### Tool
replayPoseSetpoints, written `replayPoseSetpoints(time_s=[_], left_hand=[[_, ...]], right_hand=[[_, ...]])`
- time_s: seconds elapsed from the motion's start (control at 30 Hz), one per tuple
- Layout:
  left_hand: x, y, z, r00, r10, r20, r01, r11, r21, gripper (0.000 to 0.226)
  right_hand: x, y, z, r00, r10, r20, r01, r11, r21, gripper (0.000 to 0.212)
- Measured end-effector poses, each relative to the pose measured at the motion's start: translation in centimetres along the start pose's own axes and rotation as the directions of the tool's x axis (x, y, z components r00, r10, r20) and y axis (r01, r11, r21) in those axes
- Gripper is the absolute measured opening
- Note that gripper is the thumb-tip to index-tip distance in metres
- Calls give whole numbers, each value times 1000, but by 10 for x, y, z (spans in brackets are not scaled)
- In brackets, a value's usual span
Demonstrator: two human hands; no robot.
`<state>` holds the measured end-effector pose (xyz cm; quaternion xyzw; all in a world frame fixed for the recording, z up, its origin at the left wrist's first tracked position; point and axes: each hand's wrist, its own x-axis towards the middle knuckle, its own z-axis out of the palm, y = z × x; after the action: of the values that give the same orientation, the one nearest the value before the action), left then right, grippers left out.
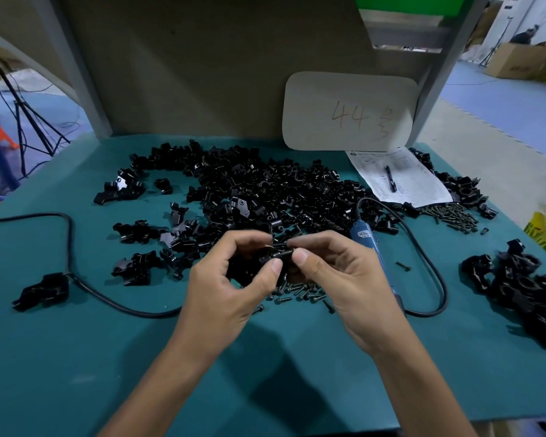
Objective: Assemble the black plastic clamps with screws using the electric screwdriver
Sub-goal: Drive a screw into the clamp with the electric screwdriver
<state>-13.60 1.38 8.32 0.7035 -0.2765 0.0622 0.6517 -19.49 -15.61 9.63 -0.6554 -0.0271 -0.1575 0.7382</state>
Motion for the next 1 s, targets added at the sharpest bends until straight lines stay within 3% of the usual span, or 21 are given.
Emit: replayPoseSetpoints(time_s=[0.1, 0.27, 0.37, 0.47, 0.57, 0.67, 0.83, 1.0], left_hand=[[2, 0, -3, 1000, -19, 22, 14, 981, 193, 33], [5, 3, -8, 977, 121, 176, -196, 835, 514, 40], [6, 3, -11, 967, 144, 212, -246, 747, 618, 44], [9, -1, -5, 958, 180, 224, -282, 740, 611, 43], [12, -11, 1, 948, 245, 204, -318, 745, 586, 39], [14, -24, 9, 926, 339, 165, -369, 730, 575, 34], [16, -51, 39, 903, 430, -4, -362, 766, 531, 26], [31, -57, 74, 886, 450, -114, -337, 792, 509, 43]], right_hand=[[1, 0, -1, 999, -18, 42, 20, 999, -40, 12], [2, -1, -4, 998, -9, 63, 17, 992, -128, 14], [3, -4, -7, 997, 32, 63, -10, 947, -321, 8], [4, -6, -7, 997, -9, 77, 53, 803, -594, 24], [5, -14, -10, 982, -23, 188, 160, 632, -758, 20], [11, -21, -19, 954, 100, 282, 168, 600, -782, 15], [29, -27, -26, 925, 205, 320, 162, 550, -819, 31], [49, -42, -39, 928, 254, 274, 155, 406, -900, 34]])
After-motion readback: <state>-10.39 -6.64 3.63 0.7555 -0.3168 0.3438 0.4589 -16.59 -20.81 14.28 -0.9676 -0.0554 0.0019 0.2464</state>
